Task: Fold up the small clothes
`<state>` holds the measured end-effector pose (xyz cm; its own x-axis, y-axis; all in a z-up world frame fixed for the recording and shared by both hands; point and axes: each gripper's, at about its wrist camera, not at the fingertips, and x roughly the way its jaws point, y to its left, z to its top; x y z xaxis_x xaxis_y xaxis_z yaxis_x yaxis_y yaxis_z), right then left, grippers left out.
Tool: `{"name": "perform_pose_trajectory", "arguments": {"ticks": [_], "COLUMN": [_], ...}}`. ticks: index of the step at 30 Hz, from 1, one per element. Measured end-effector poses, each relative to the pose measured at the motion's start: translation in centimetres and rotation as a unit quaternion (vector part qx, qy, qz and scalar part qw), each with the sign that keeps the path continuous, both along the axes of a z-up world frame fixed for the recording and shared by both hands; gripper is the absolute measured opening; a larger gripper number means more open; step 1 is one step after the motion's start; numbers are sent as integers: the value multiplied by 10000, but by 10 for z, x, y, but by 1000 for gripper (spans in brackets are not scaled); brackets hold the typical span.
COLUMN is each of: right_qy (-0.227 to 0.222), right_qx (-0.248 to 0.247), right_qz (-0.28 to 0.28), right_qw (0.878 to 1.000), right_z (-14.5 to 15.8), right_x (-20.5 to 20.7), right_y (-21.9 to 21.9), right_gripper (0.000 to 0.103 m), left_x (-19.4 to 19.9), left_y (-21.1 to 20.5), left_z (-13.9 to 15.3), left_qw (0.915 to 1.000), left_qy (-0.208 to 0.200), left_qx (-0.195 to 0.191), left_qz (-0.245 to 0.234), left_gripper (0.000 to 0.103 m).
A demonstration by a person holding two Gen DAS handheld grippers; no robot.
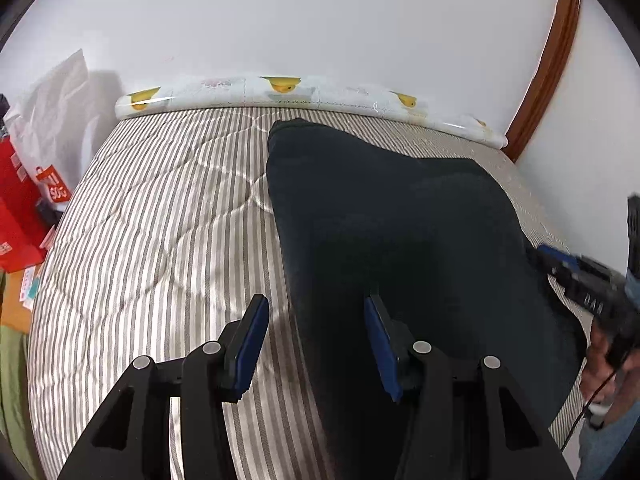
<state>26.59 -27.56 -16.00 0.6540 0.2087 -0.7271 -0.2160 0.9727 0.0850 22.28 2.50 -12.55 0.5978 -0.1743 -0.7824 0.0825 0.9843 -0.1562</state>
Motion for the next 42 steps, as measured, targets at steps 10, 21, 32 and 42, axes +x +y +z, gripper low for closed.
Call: {"name": "perform_pose_trajectory", "arguments": {"ticks": [10, 21, 32, 42], "right_qy": [170, -228, -847, -761], "right_qx": [-220, -83, -134, -221], "right_qz": [-488, -885, -946, -1188], "right_qw": [9984, 9958, 9918, 9897], "right_z": [-13, 44, 96, 105], "right_x": [-57, -146, -251, -295], "right_y": [-31, -37, -31, -43], "right_gripper": [32, 58, 94, 101], "left_x": [-48, -153, -245, -278], "left_y": [-6, -15, -30, -33], "left_z": [6, 54, 105, 120], "left_qw": [10000, 9982, 9926, 9901], "left_qy": [63, -586, -1118, -1319], "left_qx": [11, -18, 476, 480], "left_qz": [70, 143, 46, -23], "left_gripper": [47, 65, 88, 91]}}
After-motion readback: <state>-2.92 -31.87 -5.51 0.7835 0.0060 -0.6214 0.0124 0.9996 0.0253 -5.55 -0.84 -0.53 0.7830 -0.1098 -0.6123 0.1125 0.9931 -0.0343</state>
